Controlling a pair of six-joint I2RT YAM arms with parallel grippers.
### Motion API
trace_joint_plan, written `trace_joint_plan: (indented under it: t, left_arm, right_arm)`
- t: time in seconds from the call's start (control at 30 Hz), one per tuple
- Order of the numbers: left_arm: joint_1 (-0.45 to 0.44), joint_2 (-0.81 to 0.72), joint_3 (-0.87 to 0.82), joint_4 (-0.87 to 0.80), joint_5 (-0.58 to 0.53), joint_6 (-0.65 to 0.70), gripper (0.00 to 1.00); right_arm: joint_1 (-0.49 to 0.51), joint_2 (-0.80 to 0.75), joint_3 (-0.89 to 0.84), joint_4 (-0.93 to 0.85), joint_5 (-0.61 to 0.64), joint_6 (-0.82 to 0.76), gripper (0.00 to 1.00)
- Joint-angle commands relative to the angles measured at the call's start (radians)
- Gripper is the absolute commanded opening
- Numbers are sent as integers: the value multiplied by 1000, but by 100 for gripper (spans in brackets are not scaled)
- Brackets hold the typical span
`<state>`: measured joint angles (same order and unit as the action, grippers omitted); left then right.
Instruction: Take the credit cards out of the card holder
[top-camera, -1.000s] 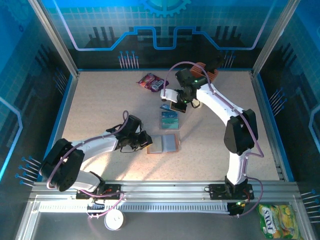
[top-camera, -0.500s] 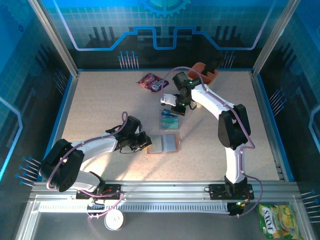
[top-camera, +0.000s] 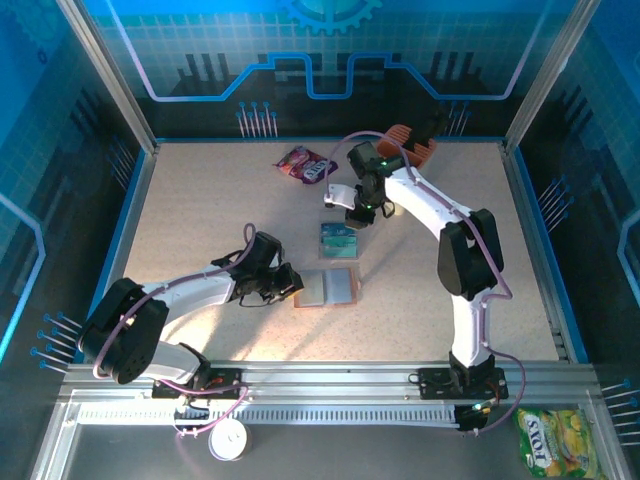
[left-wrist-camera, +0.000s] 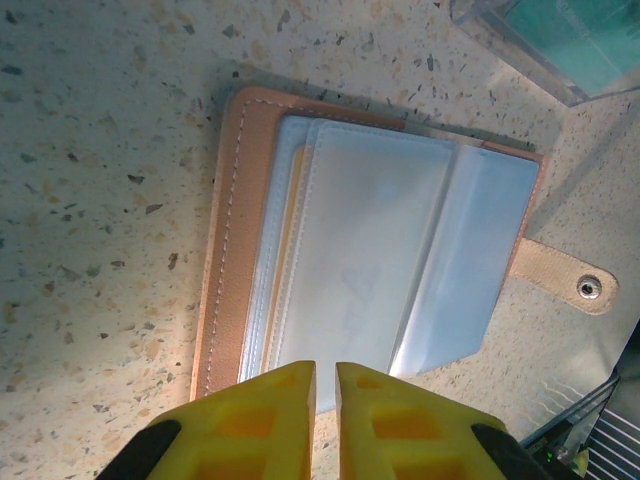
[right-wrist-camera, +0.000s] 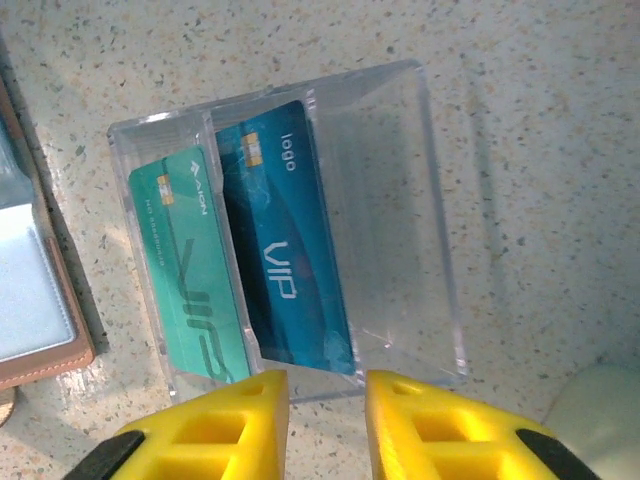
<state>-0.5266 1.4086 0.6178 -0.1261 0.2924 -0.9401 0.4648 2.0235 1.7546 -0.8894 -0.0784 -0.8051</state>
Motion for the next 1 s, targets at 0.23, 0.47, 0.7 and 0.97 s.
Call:
trace_joint_plan:
  t: [0.23,0.47,0.7,0.97]
  left_arm:
    - [2,-28,28,-24,-12,3,15]
    - [-16,-39,42,-33,-49,6,16]
    - [-43,-23,51,-49,-77,9,17]
    - [-62,-14,35,-53,-117,0,15]
  right_arm:
    - [13,-258,-167,172,-75,283,30]
    - [26,-478,-477,450,-254,684,33]
    - [36,-620,-776,743,-334,1113,34]
    - [107,-634,-939,842,-325,1395,35]
